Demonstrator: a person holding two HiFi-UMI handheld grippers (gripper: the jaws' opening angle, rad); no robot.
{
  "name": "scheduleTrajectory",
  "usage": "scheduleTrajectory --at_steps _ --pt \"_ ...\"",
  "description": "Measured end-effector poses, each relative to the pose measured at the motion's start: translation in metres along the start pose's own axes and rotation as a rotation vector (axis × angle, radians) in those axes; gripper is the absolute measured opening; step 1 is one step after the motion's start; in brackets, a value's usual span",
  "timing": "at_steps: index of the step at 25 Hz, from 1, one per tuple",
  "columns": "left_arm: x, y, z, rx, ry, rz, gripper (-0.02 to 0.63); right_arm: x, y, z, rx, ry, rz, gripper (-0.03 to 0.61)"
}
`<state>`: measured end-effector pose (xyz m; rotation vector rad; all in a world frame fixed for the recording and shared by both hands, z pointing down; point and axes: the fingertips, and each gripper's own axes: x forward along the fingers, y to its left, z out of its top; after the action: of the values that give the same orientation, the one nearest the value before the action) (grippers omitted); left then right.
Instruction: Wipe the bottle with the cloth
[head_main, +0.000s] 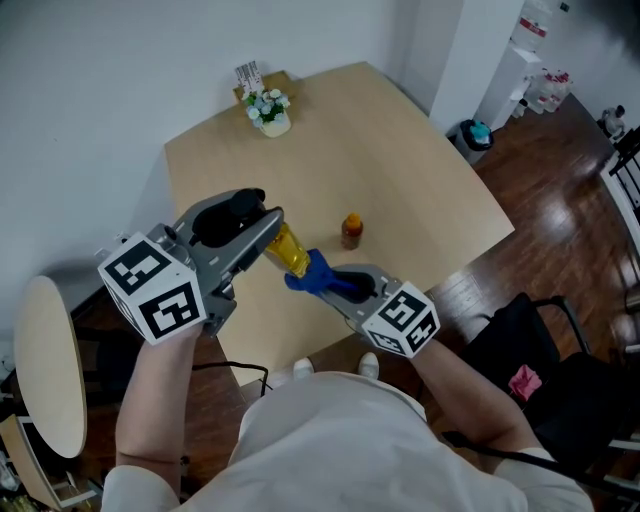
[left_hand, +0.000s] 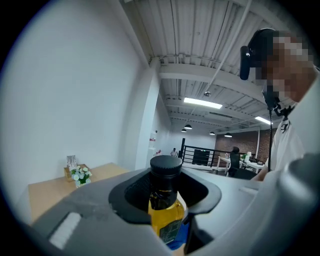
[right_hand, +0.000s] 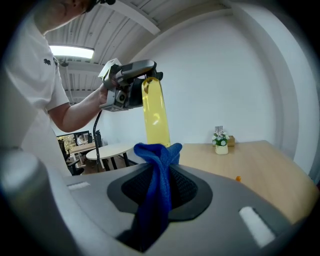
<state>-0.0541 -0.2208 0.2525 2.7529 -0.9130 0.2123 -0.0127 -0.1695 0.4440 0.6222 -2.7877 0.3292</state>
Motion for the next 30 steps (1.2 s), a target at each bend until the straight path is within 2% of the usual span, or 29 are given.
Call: scheduleTrajectory --at_steps 4,9,17,26,30 --pt "-0.001 0.007 -0.012 0.035 0.031 0.043 0.156 -0.017 -0.003 -0.006 -0.002 -0.002 -0.021 0.097" --pt "0.002 0.022 -0.039 0.024 0.053 0.099 0.156 -0.050 -0.007 -0.018 0.009 0.007 -0.081 0.097" --pt "0.035 0.042 -0.111 0.013 0.080 0.176 0.156 -0.111 -0.017 -0.039 0.072 0.010 -0.189 0.097" --pt "0.076 0.089 -0.191 -0.008 0.096 0.321 0.156 -0.162 -0.023 -0.051 0.109 0.022 -0.277 0.097" --pt "0.087 0.104 -0.215 -0.035 0.089 0.389 0.156 -0.182 -0.023 -0.056 0.107 0.040 -0.310 0.097"
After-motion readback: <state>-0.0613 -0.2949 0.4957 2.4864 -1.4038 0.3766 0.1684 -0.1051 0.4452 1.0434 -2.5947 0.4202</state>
